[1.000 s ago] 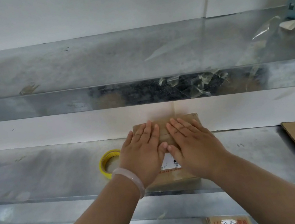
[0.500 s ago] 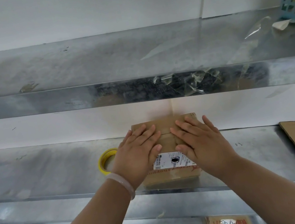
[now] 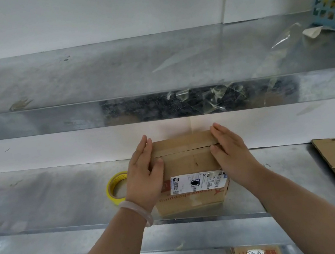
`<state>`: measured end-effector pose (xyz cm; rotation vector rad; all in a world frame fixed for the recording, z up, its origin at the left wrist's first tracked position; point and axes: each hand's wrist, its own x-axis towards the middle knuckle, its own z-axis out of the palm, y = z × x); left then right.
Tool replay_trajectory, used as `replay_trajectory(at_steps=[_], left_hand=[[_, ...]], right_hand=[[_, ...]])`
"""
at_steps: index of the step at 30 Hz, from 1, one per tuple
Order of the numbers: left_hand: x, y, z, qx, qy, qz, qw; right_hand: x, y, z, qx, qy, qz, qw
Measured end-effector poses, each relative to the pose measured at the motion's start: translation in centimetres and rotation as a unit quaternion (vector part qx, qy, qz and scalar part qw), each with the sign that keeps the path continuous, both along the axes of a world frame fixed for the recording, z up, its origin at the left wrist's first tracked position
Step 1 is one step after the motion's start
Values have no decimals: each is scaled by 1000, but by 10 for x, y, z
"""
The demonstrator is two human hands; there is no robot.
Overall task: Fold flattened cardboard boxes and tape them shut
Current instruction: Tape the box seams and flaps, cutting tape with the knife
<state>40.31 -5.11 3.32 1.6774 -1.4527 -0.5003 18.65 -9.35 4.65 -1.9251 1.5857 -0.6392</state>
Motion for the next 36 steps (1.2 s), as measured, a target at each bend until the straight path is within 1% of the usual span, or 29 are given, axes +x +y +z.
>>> replay_trajectory(at_steps=[2, 3, 5, 6, 7, 8, 10, 13, 14, 17, 19, 20, 21, 22, 24, 25, 27, 29, 30, 32, 34, 36], left_hand=[[1, -1, 0, 51, 43, -21, 998], [2, -2, 1, 65, 37, -23, 997], [3, -3, 0, 71, -29, -28, 997], [3, -4, -1, 70, -46, -27, 996], [3, -5, 0, 69, -43, -24, 996], [3, -7, -1, 68, -25, -21, 997], [3, -7, -1, 82, 53, -22, 995], [1, -5, 3, 119, 211, -18, 970], [-1, -4, 5, 128, 244, -12, 961], [-4, -4, 12, 147, 287, -1, 947], [-4, -4, 16, 162, 303, 25, 939], [-4, -2, 20, 179, 300, 41, 936], [-4, -1, 22, 198, 285, 49, 937], [-4, 3, 24, 211, 260, 48, 941], [-7, 12, 30, 207, 231, 36, 950], [-6, 18, 32, 192, 235, 28, 953], [-3, 32, 36, 155, 243, 17, 957], [-1, 45, 33, 111, 256, 17, 960], [-2, 51, 30, 90, 277, 27, 956], [-5, 60, 22, 68, 324, 49, 942], [-9, 65, 15, 75, 380, 69, 920], [-8, 67, 13, 95, 418, 65, 901]], right_hand=[[-2, -1, -1, 41, -1, 28, 999], [-3, -3, -2, 45, 9, 35, 998], [-4, -6, -3, 40, 23, 38, 998], [-3, -7, -4, 40, 16, 36, 998], [-3, -8, -5, 42, -2, 33, 999], [-2, -8, -5, 46, -26, 28, 998], [-2, -6, -4, 71, -82, 15, 994], [0, 0, -1, 138, -196, -22, 971], [1, 2, 1, 162, -225, -38, 960], [3, 2, 4, 199, -262, -74, 941], [3, 6, 7, 228, -299, -96, 922], [2, 8, 8, 240, -308, -105, 915], [1, 11, 10, 251, -299, -106, 914], [2, 15, 14, 264, -270, -108, 920], [5, 21, 19, 277, -240, -114, 923], [3, 25, 22, 271, -247, -111, 924], [-5, 37, 28, 257, -306, -113, 910], [-10, 45, 32, 239, -388, -137, 879], [-12, 48, 30, 232, -405, -144, 872], [-14, 56, 30, 218, -399, -132, 881], [-17, 61, 26, 208, -383, -117, 893], [-21, 66, 21, 208, -387, -104, 892]])
